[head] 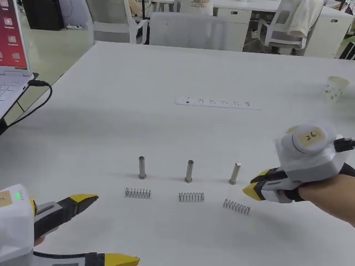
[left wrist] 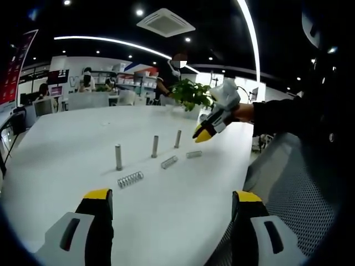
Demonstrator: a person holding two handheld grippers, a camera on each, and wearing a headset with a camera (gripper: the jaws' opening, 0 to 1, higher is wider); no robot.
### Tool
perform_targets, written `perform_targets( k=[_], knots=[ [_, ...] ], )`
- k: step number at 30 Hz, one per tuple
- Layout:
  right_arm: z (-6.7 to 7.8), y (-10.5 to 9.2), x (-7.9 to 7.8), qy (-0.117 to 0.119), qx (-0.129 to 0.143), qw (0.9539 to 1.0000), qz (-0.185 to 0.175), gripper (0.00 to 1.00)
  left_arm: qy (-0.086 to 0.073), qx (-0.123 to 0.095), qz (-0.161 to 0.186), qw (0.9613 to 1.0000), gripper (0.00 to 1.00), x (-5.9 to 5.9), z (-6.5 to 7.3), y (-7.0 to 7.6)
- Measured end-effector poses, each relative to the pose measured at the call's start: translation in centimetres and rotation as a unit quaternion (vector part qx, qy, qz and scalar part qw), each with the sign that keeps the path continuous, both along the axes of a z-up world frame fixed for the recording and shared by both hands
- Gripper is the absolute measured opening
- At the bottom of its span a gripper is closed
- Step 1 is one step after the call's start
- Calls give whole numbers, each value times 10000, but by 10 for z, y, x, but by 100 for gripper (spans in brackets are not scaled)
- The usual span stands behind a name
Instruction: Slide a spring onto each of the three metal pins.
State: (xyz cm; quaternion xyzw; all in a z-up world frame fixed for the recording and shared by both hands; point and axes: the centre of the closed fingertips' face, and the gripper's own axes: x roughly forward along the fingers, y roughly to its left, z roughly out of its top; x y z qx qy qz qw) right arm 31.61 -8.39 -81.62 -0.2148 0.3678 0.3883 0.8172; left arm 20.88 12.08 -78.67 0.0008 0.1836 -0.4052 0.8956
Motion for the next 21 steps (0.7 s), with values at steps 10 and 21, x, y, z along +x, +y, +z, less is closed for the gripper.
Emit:
perform_targets(
  k=[10, 21],
  knots=[
    [-17, 25, -11, 232, -431, 9966, 670, 12, 2, -14, 18, 10000, 85, -2, 0, 2],
    [-38, 29, -9, 449, -1030, 9880, 1060, 11, 32, -40, 86, 9999, 85, -2, -3, 6]
  ],
)
